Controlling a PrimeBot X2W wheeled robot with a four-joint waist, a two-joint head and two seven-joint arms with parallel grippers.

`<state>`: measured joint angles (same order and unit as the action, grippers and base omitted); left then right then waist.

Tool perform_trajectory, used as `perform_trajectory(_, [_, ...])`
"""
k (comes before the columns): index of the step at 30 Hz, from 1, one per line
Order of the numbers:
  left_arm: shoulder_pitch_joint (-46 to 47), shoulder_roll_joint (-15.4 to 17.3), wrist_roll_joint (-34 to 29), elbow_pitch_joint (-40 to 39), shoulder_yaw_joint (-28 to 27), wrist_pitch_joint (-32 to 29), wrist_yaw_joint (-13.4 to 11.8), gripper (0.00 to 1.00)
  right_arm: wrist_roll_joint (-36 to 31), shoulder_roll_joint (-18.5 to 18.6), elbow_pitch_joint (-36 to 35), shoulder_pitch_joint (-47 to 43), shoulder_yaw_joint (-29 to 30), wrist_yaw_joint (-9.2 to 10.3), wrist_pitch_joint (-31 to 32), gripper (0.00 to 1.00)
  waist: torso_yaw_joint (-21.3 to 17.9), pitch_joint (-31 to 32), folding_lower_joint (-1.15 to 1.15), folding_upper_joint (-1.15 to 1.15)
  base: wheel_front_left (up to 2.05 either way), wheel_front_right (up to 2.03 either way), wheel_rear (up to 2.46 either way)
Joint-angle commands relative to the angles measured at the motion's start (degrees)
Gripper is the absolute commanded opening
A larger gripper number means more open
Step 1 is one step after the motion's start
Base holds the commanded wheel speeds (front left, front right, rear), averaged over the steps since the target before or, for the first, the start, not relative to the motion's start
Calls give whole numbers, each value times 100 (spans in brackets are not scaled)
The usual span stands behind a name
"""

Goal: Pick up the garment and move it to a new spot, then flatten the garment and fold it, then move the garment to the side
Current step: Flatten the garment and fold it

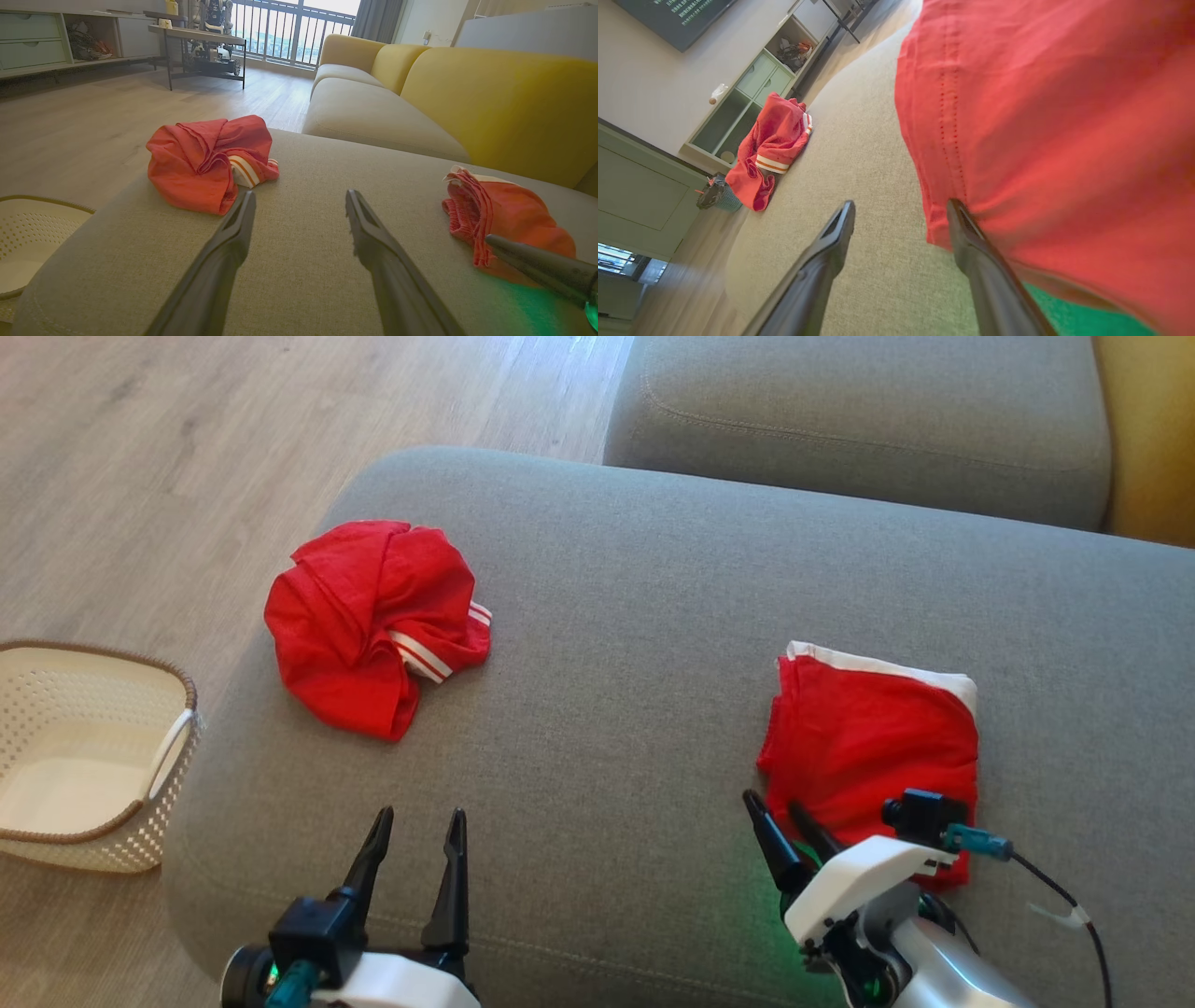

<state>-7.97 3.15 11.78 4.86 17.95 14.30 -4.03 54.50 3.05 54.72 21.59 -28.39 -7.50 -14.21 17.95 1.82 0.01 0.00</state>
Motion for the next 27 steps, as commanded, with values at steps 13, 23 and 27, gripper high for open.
perform_trajectory(13, [214, -27, 15, -295, -325, 70, -38, 100, 538, -6, -548, 409, -43, 1, -74, 100, -520, 283, -1, 0, 0, 0, 0])
perform_trajectory(23, [211, -27, 36, -457, -545, 70, -108, 100, -2303, 546, -1995, -33, 1680, 1, -78, 100, -1138, 365, -1, 0, 0, 0, 0])
perform_trajectory(27, [234, -27, 23, -444, -639, 70, -96, 100, -3652, 388, -2795, -607, 2390, 1, -78, 100, -1319, 340, -1, 0, 0, 0, 0])
